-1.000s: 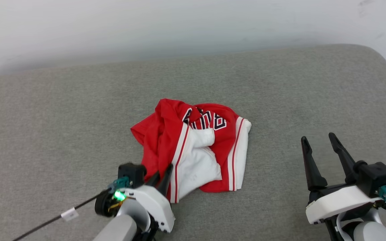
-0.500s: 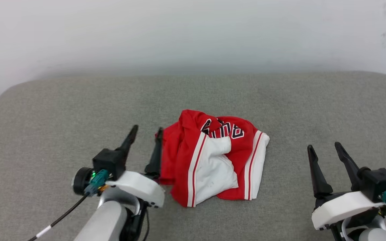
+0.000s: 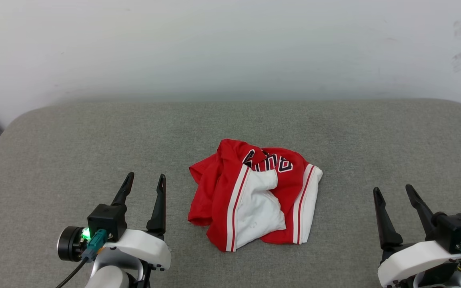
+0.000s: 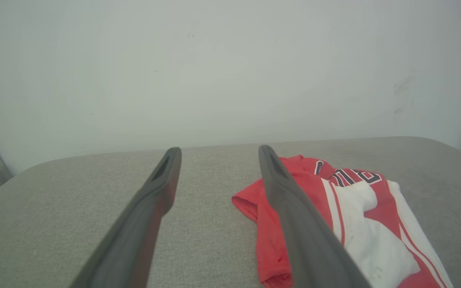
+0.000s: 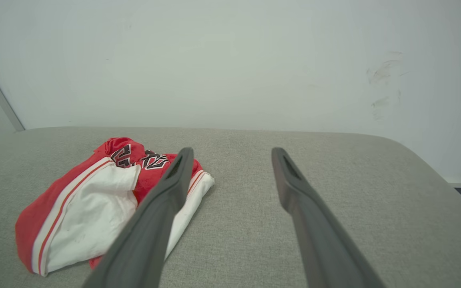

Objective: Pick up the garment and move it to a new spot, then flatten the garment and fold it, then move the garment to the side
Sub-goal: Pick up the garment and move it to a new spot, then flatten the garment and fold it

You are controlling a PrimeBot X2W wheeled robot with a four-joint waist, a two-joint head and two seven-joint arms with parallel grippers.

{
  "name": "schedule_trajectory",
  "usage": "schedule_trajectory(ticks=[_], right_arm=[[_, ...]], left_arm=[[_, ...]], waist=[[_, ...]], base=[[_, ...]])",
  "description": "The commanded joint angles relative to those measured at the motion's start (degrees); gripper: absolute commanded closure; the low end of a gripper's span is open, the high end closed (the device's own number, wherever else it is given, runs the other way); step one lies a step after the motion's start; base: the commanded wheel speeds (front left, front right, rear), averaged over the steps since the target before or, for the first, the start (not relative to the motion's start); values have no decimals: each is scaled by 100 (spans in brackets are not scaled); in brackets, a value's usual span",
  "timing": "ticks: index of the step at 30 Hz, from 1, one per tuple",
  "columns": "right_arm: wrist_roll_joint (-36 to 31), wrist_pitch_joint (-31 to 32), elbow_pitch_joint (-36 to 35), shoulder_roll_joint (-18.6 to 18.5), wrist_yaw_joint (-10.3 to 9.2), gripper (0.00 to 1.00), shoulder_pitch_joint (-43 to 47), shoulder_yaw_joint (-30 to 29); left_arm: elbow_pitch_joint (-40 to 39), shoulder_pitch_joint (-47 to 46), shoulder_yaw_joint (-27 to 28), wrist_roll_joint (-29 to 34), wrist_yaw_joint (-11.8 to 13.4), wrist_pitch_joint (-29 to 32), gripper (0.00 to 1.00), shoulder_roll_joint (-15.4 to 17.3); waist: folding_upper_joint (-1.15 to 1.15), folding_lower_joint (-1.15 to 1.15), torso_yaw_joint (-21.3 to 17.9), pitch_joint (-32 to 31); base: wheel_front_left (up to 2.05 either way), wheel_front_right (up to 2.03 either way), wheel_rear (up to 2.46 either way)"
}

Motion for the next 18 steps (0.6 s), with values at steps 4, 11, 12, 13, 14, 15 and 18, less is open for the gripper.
schedule_trajectory(ticks=[4, 11, 12, 13, 14, 15, 18], right_arm=[[15, 36, -67, 0, -4, 0, 78, -4], [37, 36, -62, 0, -3, 0, 24, 37], [47, 34, -59, 0, -3, 0, 15, 44], [49, 32, -58, 1, -3, 0, 5, 44], [48, 39, -60, 1, -4, 0, -45, 73], [44, 46, -63, 1, -4, 0, -67, 79], [4, 57, -91, 0, -3, 0, -170, 128]], left_arm=[[-58, 35, 13, 49, 1, -14, 0, 50], [-51, -87, 13, 45, -23, -4, 0, 92], [-69, -129, -5, 41, -44, 20, 0, 88], [-83, -189, -29, 23, -60, 62, 0, 74], [-114, -491, -163, 0, -222, 307, 0, 44], [-102, -593, -214, -6, -280, 414, 0, 32], [-55, -1037, -480, 60, -507, 854, 0, -15]], waist=[[0, 0, 14, -6], [0, 0, -14, 16], [0, 0, -21, 24], [0, 0, -26, 37], [0, 0, -61, 102], [0, 0, -77, 129], [0, 0, -151, 280]], base=[[0, 0, 0], [0, 0, 0], [0, 0, 0], [0, 0, 0], [0, 0, 0], [0, 0, 0], [0, 0, 0]])
